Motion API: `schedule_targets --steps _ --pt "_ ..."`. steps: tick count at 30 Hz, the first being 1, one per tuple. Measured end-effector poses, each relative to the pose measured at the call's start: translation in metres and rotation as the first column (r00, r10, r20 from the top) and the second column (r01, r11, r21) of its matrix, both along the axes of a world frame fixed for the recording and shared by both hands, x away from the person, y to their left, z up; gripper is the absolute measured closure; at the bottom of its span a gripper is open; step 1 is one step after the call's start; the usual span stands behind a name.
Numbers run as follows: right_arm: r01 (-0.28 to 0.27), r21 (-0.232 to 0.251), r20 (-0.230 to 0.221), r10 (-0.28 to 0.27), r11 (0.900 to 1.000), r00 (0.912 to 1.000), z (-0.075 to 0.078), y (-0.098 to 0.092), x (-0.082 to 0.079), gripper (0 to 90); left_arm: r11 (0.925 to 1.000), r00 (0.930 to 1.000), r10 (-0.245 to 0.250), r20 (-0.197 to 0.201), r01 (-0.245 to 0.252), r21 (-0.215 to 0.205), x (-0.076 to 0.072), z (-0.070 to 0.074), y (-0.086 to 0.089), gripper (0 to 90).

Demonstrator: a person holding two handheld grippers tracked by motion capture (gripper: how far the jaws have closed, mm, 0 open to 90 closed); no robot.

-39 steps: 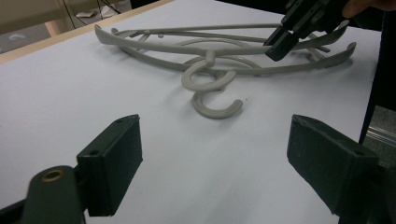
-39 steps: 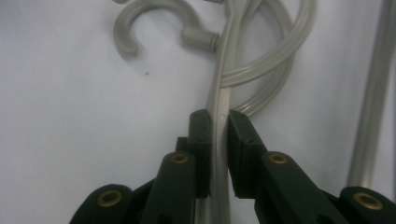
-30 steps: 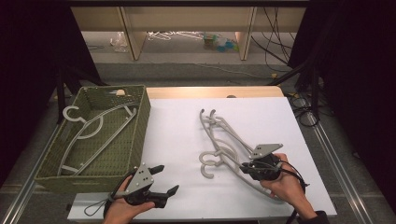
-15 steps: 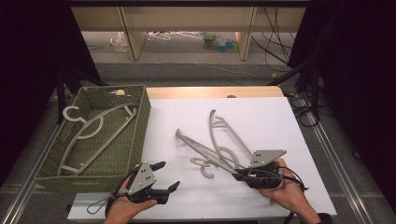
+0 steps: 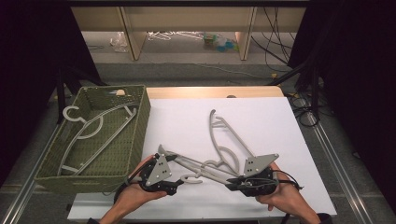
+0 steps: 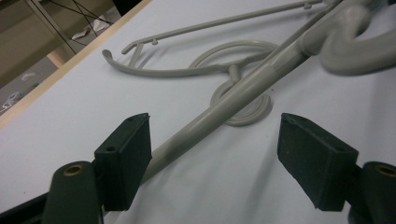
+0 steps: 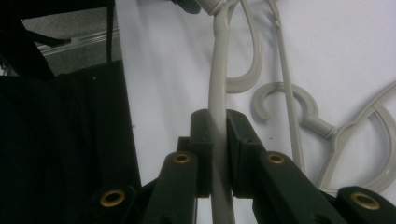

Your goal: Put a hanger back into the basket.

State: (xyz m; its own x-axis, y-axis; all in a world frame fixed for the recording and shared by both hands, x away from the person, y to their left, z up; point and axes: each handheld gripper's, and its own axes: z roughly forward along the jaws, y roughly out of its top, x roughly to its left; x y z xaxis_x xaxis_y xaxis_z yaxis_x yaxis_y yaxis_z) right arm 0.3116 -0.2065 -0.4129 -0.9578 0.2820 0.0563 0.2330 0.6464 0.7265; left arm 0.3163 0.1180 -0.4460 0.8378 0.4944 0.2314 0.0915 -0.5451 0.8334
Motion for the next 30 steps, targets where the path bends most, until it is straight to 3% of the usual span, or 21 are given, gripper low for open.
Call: schedule_targets --steps 3,5,7,10,11,12,13,14,15,16,18,20,21,25,28,30 --pt "-0.018 0.0 -0.004 0.018 1.0 0.9998 0.0 0.0 0.0 82.6 0.999 0.9997 -0.023 0.009 0.022 0.039 0.003 -0.002 0.0 26.1" --pt "-0.027 -0.001 -0.005 0.027 1.0 0.9996 0.0 0.002 -0.001 82.6 0.9977 0.9988 -0.049 -0.005 0.049 0.046 0.005 -0.002 -0.001 29.5" --pt "-0.039 0.001 -0.005 0.039 0.999 0.9992 0.0 0.002 -0.002 82.6 0.9943 0.9974 -0.072 -0.004 0.072 0.079 0.006 -0.003 -0.002 34.0" --pt "-0.056 0.001 -0.005 0.056 0.998 0.9984 0.0 0.004 -0.003 82.5 0.9916 0.9954 -0.095 -0.007 0.096 0.087 0.006 -0.003 -0.004 35.3" --pt "-0.056 0.001 -0.005 0.056 0.998 0.9984 0.0 0.004 -0.003 82.5 0.989 0.994 -0.109 -0.009 0.11 0.099 0.006 -0.003 -0.006 35.3" --pt "-0.065 -0.002 -0.005 0.065 0.998 0.9979 -0.001 0.004 -0.004 82.5 0.9834 0.9908 -0.135 -0.009 0.135 0.121 0.006 -0.003 -0.009 41.1" --pt "-0.07 -0.002 -0.005 0.07 0.998 0.9975 -0.001 0.003 -0.004 82.5 0.9834 0.9908 -0.135 -0.009 0.135 0.121 0.006 -0.003 -0.009 43.1" --pt "-0.076 -0.002 -0.004 0.076 0.997 0.9971 -0.002 0.004 -0.004 82.5 0.9757 0.9862 -0.165 0.007 0.163 0.147 0.006 -0.003 -0.011 47.7" --pt "-0.081 0.001 -0.006 0.081 0.997 0.9967 -0.001 0.004 -0.004 82.5 0.9757 0.9862 -0.165 0.007 0.163 0.147 0.006 -0.003 -0.011 51.0" --pt "-0.087 -0.001 -0.006 0.087 0.996 0.9962 -0.001 0.004 -0.004 82.5 0.9645 0.9793 -0.201 0.021 0.195 0.178 0.007 -0.003 -0.014 54.1" --pt "-0.097 -0.002 -0.001 0.097 0.995 0.9953 -0.002 0.004 -0.004 82.5 0.9612 0.9758 -0.218 0.019 0.211 0.178 0.008 -0.003 -0.015 61.5" --pt "-0.1 -0.006 -0.001 0.1 0.995 0.995 -0.002 0.003 -0.003 82.5 0.935 0.9615 -0.271 0.047 0.251 0.25 0.007 0.002 -0.02 64.9" --pt "-0.101 0.002 -0.006 0.101 0.995 0.9948 -0.002 0.002 -0.003 82.5 0.9281 0.9569 -0.285 0.054 0.262 0.265 0.006 0.004 -0.021 66.4" --pt "-0.103 0.009 -0.012 0.103 0.995 0.9946 -0.002 -0.001 -0.001 81.6 0.9232 0.9518 -0.304 0.044 0.282 0.261 0.005 0.008 -0.02 68.9" --pt "-0.097 0.012 0.006 0.097 0.995 0.9953 -0.002 -0.001 0.0 80.0 0.9093 0.9451 -0.325 0.033 0.303 0.285 0.003 0.013 -0.021 71.4" --pt "-0.084 0.012 0.005 0.084 0.996 0.9964 -0.002 -0.002 0.001 78.2 0.9061 0.9438 -0.33 0.014 0.313 0.285 0.002 0.015 -0.02 72.8"
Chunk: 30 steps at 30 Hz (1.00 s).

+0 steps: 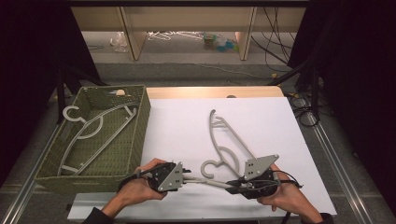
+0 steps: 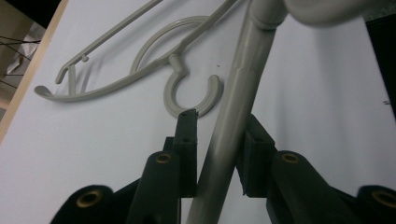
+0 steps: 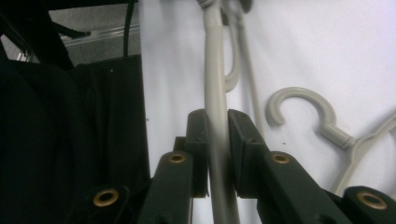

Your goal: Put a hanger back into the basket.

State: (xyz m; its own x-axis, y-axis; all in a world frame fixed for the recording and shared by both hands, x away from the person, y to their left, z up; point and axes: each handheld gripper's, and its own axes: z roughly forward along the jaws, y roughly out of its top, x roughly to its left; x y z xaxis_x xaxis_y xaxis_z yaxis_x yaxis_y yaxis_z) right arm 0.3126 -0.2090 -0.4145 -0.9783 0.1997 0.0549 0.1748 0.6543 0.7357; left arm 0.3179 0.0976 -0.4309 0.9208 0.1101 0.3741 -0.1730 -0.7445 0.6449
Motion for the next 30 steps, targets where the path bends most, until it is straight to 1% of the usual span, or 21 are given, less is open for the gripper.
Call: schedule_targets --steps 1,3,5,6,9,10,12,14,15,16,17,19,20,21,22,23,24,26,27,29,30 --pt "0.011 0.009 0.003 -0.011 1.0 0.9999 0.0 0.0 0.001 77.4 1.0 0.9997 0.004 -0.026 -0.004 -0.006 -0.001 0.001 0.0 73.2" --pt "0.021 0.01 0.001 -0.021 1.0 0.9998 0.001 -0.001 0.001 76.2 1.0 0.9993 0.003 -0.036 -0.004 -0.008 -0.001 0.003 0.001 74.2" --pt "0.063 0.012 0.021 -0.063 0.998 0.9978 0.001 -0.002 0.002 72.6 0.9996 0.9951 0.012 -0.098 -0.014 -0.023 -0.001 0.005 0.0 75.1" --pt "0.063 0.012 0.021 -0.063 0.998 0.9978 0.001 -0.002 0.002 72.6 0.9996 0.9951 0.012 -0.098 -0.014 -0.023 -0.001 0.005 0.0 75.4" --pt "0.114 0.018 0.049 -0.115 0.993 0.9922 0.002 -0.001 0.005 61.0 0.9974 0.9815 0.04 -0.187 -0.051 -0.051 -0.001 0.009 0.0 77.3" --pt "0.141 0.021 0.057 -0.142 0.99 0.9883 0.003 -0.002 0.005 56.5 0.9943 0.9741 0.053 -0.22 -0.072 -0.079 -0.002 0.009 0.0 77.6" --pt "0.194 0.042 0.062 -0.197 0.98 0.9785 0.004 -0.002 0.007 50.1 0.993 0.9674 0.071 -0.243 -0.091 -0.075 -0.003 0.01 0.001 78.6" --pt "0.22 0.057 0.07 -0.224 0.974 0.9722 0.005 -0.003 0.008 46.6 0.9869 0.9555 0.108 -0.275 -0.136 -0.087 -0.004 0.011 0.002 78.6" --pt "0.22 0.057 0.07 -0.224 0.974 0.9722 0.005 -0.003 0.008 46.6 0.9869 0.9555 0.108 -0.275 -0.136 -0.087 -0.004 0.011 0.002 78.7" --pt "0.263 0.081 0.073 -0.269 0.961 0.9605 0.006 -0.004 0.008 40.6 0.9805 0.9464 0.128 -0.297 -0.166 -0.106 -0.001 0.014 0.005 78.7" --pt "0.27 0.08 0.072 -0.276 0.959 0.9584 0.007 -0.005 0.008 40.0 0.9754 0.9383 0.146 -0.314 -0.189 -0.113 -0.001 0.015 0.007 78.7" --pt "0.3 0.102 0.079 -0.308 0.949 0.9481 0.008 -0.006 0.009 38.9 0.9692 0.931 0.17 -0.323 -0.217 -0.116 0.001 0.017 0.012 78.8" --pt "0.3 0.102 0.079 -0.308 0.949 0.9481 0.008 -0.006 0.009 38.9 0.9692 0.931 0.17 -0.323 -0.217 -0.116 0.001 0.017 0.012 78.8" --pt "0.314 0.121 0.089 -0.325 0.942 0.9415 0.009 -0.008 0.01 38.7 0.9588 0.9188 0.192 -0.345 -0.251 -0.134 0.002 0.019 0.016 78.7" --pt "0.314 0.121 0.089 -0.325 0.942 0.9415 0.009 -0.008 0.01 38.7 0.9588 0.9188 0.192 -0.345 -0.251 -0.134 0.002 0.019 0.016 78.8" --pt "0.321 0.136 0.078 -0.333 0.937 0.9396 0.01 -0.009 0.01 38.1 0.9519 0.9106 0.213 -0.354 -0.275 -0.135 0.004 0.02 0.022 78.8" --pt "0.321 0.136 0.078 -0.333 0.937 0.9396 0.01 -0.009 0.01 38.1 0.9519 0.9106 0.213 -0.354 -0.275 -0.135 0.004 0.02 0.022 78.8" --pt "0.317 0.136 0.09 -0.33 0.939 0.9398 0.011 -0.008 0.008 36.9 0.9403 0.9008 0.228 -0.369 -0.302 -0.156 0.007 0.023 0.027 78.7" --pt "0.319 0.13 0.081 -0.331 0.939 0.9402 0.011 -0.008 0.007 36.9 0.9311 0.8935 0.244 -0.377 -0.324 -0.167 0.007 0.025 0.029 78.7" --pt "0.314 0.131 0.077 -0.326 0.94 0.9423 0.011 -0.006 0.005 36.0 0.925 0.8899 0.261 -0.374 -0.342 -0.167 0.007 0.027 0.034 78.7" --pt "0.305 0.131 0.079 -0.317 0.943 0.9451 0.011 -0.005 0.004 35.9 0.9196 0.8836 0.265 -0.386 -0.352 -0.174 0.007 0.028 0.036 78.7"
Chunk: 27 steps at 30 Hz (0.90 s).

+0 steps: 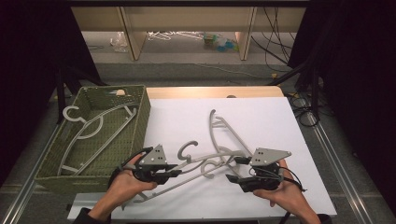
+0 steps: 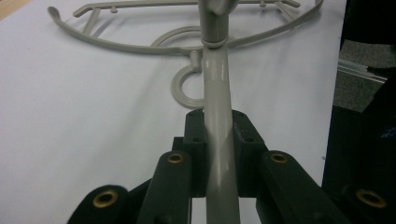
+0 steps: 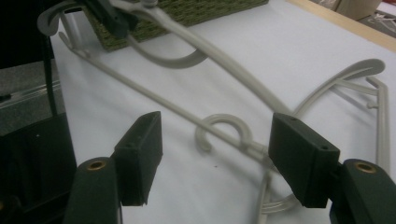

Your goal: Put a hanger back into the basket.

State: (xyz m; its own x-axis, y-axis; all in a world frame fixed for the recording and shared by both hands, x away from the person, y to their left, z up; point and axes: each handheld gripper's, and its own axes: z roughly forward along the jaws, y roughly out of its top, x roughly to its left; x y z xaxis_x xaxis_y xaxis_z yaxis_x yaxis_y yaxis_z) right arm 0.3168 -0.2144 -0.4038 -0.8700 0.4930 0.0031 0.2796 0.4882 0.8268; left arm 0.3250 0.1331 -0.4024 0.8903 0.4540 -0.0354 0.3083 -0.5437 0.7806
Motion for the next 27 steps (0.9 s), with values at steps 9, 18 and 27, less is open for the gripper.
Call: schedule_targets --steps 9,18,27 --pt "-0.042 -0.026 -0.062 0.041 0.999 0.9972 -0.014 0.009 -0.004 35.3 0.9955 0.9983 0.037 -0.046 -0.041 -0.085 0.001 0.013 0.016 78.7" --pt "-0.053 -0.032 -0.086 0.05 0.998 0.995 -0.018 0.011 -0.004 35.3 0.9924 0.9972 0.067 -0.035 -0.07 -0.101 0.002 0.026 0.032 78.7" --pt "-0.014 -0.021 -0.085 0.012 1.0 0.9963 -0.019 0.006 -0.002 32.3 0.9743 0.9911 0.133 0.002 -0.13 -0.184 -0.001 0.058 0.063 78.7"
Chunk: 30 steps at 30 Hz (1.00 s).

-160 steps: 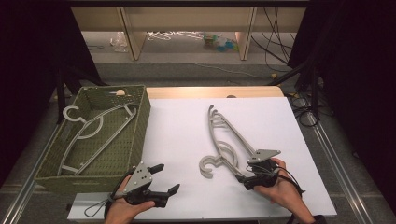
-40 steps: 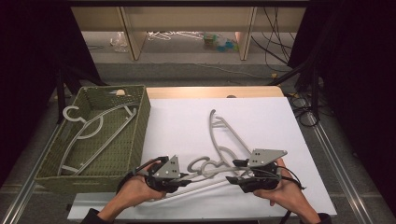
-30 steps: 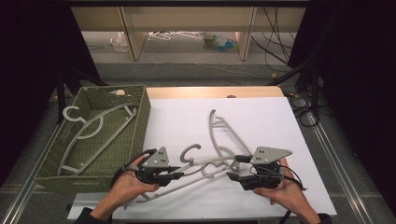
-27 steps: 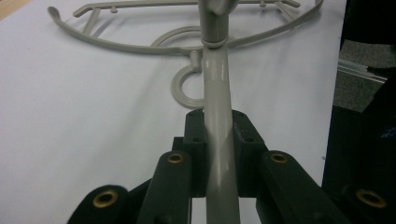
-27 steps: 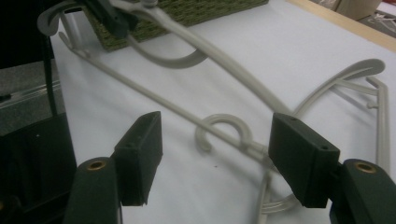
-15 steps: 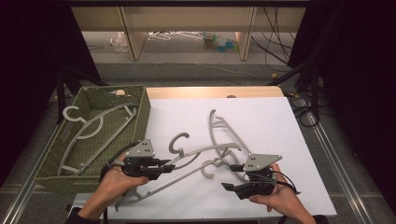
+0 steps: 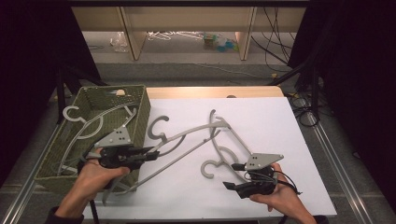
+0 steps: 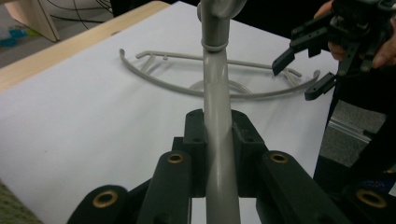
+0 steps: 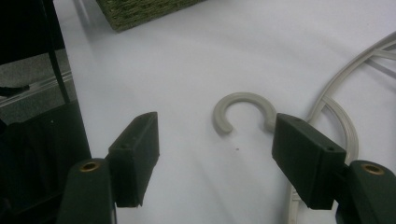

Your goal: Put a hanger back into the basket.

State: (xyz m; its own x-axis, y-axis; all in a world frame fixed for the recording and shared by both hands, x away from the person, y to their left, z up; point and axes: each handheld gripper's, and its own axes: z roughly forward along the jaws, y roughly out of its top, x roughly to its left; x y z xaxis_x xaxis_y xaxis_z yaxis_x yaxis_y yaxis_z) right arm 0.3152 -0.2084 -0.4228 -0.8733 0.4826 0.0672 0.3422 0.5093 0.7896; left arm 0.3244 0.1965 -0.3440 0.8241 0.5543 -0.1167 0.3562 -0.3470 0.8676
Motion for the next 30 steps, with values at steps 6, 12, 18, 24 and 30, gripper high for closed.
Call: schedule_targets --steps 6,12,18,24,30 --pt "0.012 -0.001 -0.003 -0.012 1.0 0.9999 -0.001 0.0 0.001 28.5 0.9979 0.9975 0.063 0.033 -0.062 -0.018 0.003 0.013 0.025 78.7" --pt "0.018 0.0 -0.005 -0.018 1.0 0.9998 -0.002 -0.001 0.001 28.3 0.9859 0.9851 0.16 0.062 -0.157 -0.058 0.008 0.026 0.061 78.7" --pt "0.021 -0.003 -0.017 -0.021 1.0 0.9996 -0.004 -0.001 0.003 28.3 0.9621 0.9637 0.261 0.054 -0.256 -0.095 0.014 0.034 0.099 78.7" --pt "0.019 -0.002 -0.012 -0.019 1.0 0.9997 -0.003 -0.001 0.003 28.3 0.9355 0.9359 0.35 0.042 -0.347 -0.069 0.023 0.036 0.129 78.7" --pt "0.022 -0.003 -0.016 -0.022 1.0 0.9996 -0.003 -0.002 0.004 28.2 0.9067 0.9086 0.417 0.02 -0.414 -0.079 0.03 0.038 0.154 78.7"
